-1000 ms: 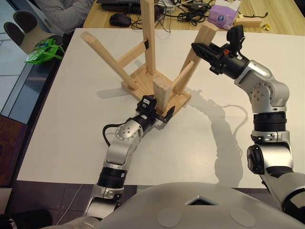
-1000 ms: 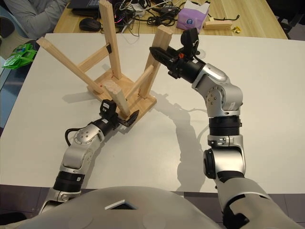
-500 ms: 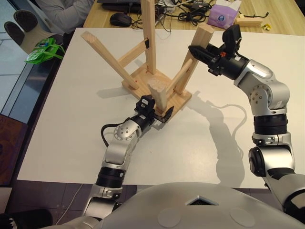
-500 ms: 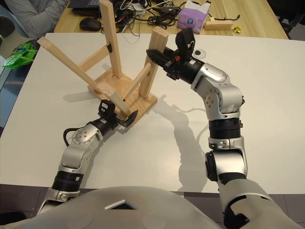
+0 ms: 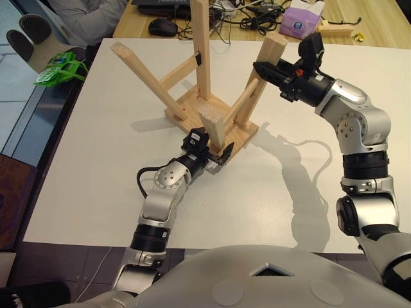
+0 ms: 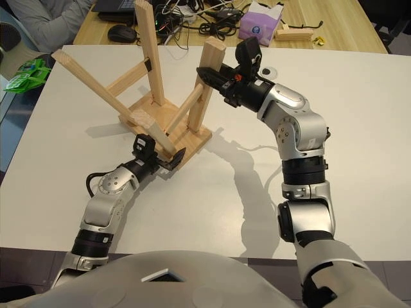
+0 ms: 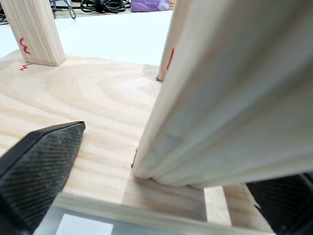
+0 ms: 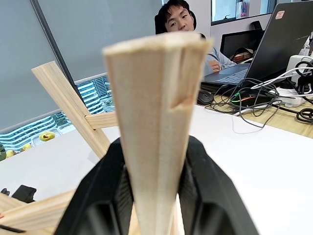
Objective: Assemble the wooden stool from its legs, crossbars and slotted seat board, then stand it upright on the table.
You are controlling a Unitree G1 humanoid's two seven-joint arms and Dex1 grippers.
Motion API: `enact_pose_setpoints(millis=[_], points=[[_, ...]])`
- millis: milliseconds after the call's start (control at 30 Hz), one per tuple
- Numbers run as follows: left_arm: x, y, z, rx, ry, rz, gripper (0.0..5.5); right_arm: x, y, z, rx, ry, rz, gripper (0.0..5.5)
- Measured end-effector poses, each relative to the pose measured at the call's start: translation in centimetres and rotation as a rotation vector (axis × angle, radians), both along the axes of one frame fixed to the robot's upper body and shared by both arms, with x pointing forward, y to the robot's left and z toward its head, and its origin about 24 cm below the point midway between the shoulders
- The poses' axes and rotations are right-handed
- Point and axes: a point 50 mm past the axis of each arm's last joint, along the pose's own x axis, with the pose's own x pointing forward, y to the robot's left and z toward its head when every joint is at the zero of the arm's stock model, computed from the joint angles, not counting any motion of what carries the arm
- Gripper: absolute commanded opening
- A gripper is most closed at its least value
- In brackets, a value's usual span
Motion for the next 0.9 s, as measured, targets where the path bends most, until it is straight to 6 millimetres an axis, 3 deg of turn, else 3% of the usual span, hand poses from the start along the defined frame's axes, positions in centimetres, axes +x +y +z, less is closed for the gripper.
enact_pose_setpoints(millis=[333,367,733,900], points=[[0.01,-0.17,0.01,-0.002,-0.001,0.005,5.4,0.16,0.15,-0.38,0.006,0.0,-0.008,1.02],[0.01,-0.16,0.01,-0.002,-0.001,0.005,5.4,0.16,0.15,-0.37,0.006,-0.003,-0.009,1.38],[0.03,-0.16,0.1,-0.002,-0.007,0.005,5.4,0.31,-0.22,-0.61,0.022,0.004,-0.057,3.1],[0.28,-0.37,0.23,-0.004,-0.008,0.005,5.4,0.58,0.4,0.24,0.112,-0.024,-0.076,3.22]])
